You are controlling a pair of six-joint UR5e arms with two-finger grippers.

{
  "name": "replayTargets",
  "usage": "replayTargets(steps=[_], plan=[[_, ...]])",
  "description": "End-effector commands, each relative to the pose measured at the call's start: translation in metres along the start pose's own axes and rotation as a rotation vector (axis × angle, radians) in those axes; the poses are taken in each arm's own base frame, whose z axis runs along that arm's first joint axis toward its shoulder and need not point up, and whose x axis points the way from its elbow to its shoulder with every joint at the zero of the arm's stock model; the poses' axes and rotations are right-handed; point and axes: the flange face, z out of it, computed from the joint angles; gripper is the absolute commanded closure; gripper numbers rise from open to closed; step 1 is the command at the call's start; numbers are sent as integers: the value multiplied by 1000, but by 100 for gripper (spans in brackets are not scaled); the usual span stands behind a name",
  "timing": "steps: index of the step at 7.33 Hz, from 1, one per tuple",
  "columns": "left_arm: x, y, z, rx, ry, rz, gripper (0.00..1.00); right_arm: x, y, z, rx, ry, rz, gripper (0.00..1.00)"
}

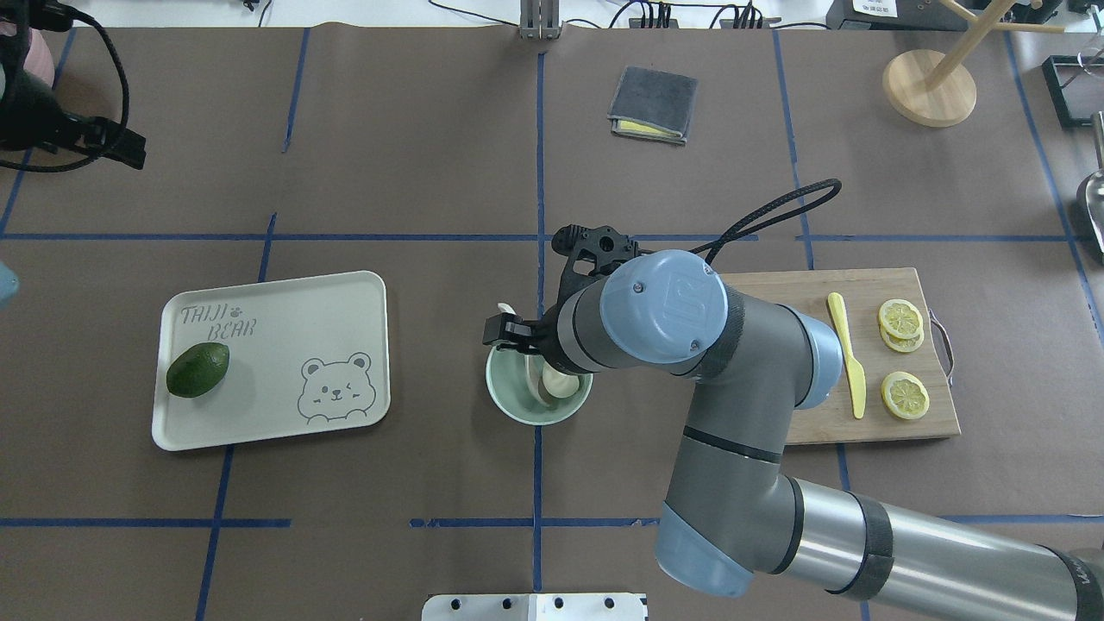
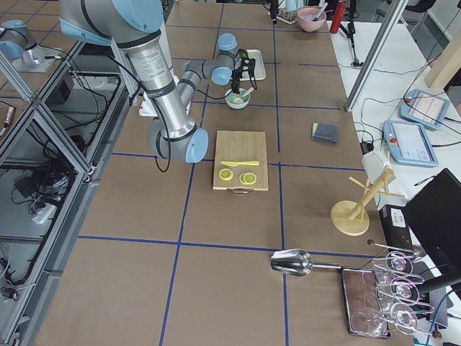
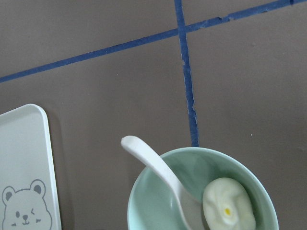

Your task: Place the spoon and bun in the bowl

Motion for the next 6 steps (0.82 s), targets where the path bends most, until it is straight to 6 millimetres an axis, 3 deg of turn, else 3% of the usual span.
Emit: replayTargets(steps=[1, 2, 4, 6], plan=[[-34, -3, 3, -6, -31, 23, 0, -1, 3, 0, -1, 0, -4, 0], [-55, -4, 8, -44, -7, 22, 0, 6, -3, -3, 0, 19, 1, 0], [-133, 13, 16, -115, 31, 75, 0, 37, -33, -33, 1, 122, -62, 0], [-201, 38, 17, -160, 89, 70, 0, 97, -97, -66, -25, 223, -154, 0]])
